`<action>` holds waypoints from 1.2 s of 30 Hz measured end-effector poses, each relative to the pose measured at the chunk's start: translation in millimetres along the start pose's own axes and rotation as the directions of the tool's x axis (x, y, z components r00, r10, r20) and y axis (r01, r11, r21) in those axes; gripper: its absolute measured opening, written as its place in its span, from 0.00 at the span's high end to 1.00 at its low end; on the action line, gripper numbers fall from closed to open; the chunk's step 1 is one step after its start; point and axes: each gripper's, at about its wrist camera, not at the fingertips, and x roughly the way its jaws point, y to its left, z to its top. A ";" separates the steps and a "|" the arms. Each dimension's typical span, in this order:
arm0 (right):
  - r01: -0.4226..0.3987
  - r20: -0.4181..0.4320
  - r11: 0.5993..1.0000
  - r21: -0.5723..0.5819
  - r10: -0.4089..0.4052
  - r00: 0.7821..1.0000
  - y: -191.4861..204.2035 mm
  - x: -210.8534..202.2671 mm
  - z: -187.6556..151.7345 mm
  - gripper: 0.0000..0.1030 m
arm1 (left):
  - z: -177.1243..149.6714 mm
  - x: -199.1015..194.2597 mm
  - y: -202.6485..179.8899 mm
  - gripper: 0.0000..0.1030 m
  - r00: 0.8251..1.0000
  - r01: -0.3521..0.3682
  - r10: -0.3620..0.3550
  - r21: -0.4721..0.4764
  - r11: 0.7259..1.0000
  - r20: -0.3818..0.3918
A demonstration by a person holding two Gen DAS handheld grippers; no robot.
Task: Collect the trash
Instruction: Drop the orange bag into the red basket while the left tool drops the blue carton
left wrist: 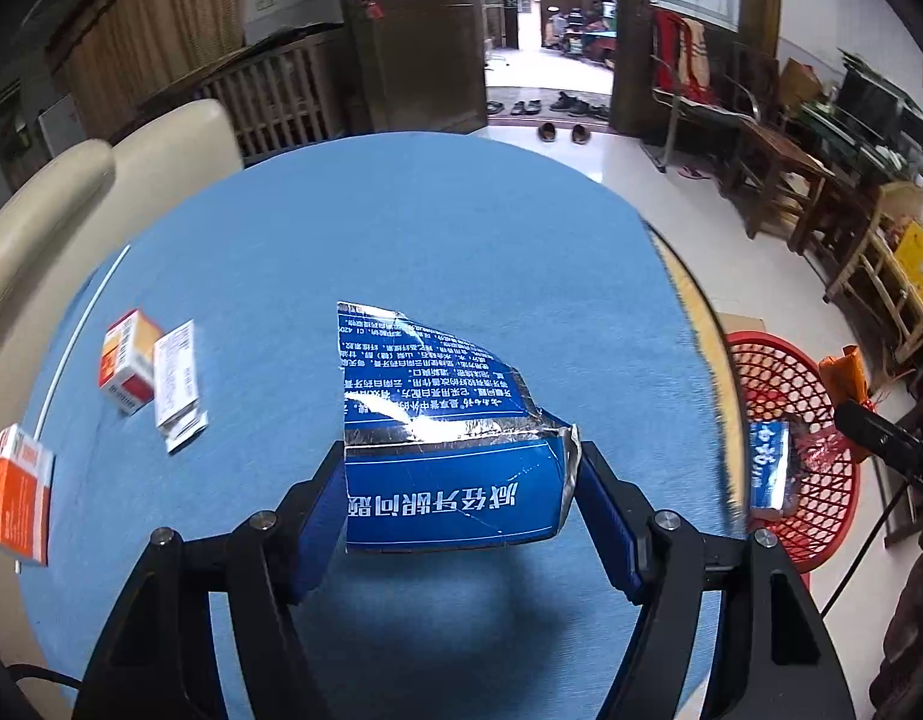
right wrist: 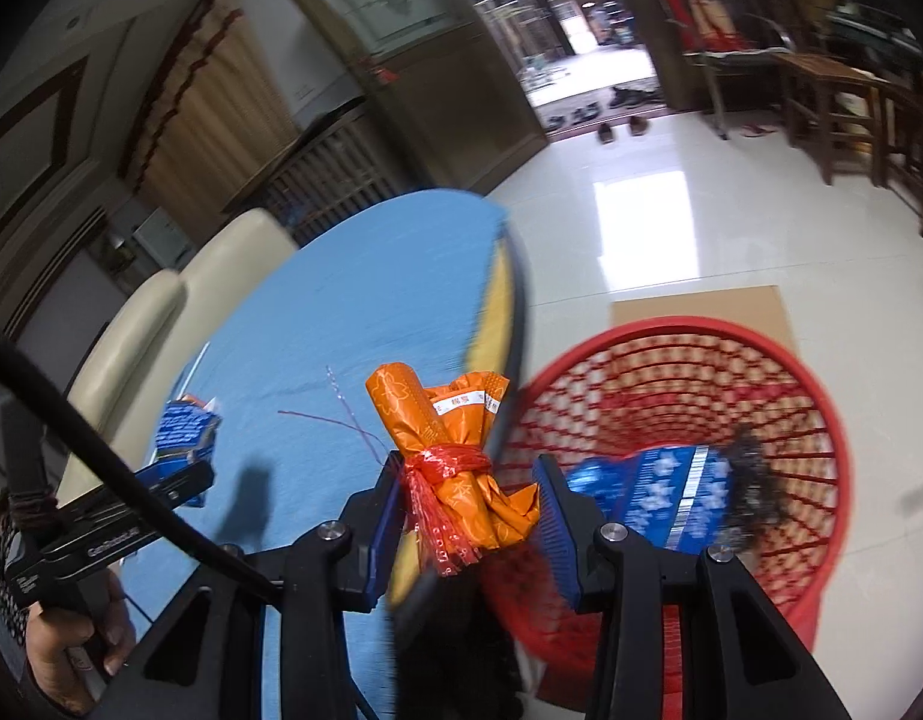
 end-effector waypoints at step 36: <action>0.206 -0.020 0.960 0.192 -0.206 0.978 -106.2 -18.2 -0.9 0.30 | 25.0 4.7 -100.3 0.29 0.992 0.128 -0.130 0.183 0.975 -0.002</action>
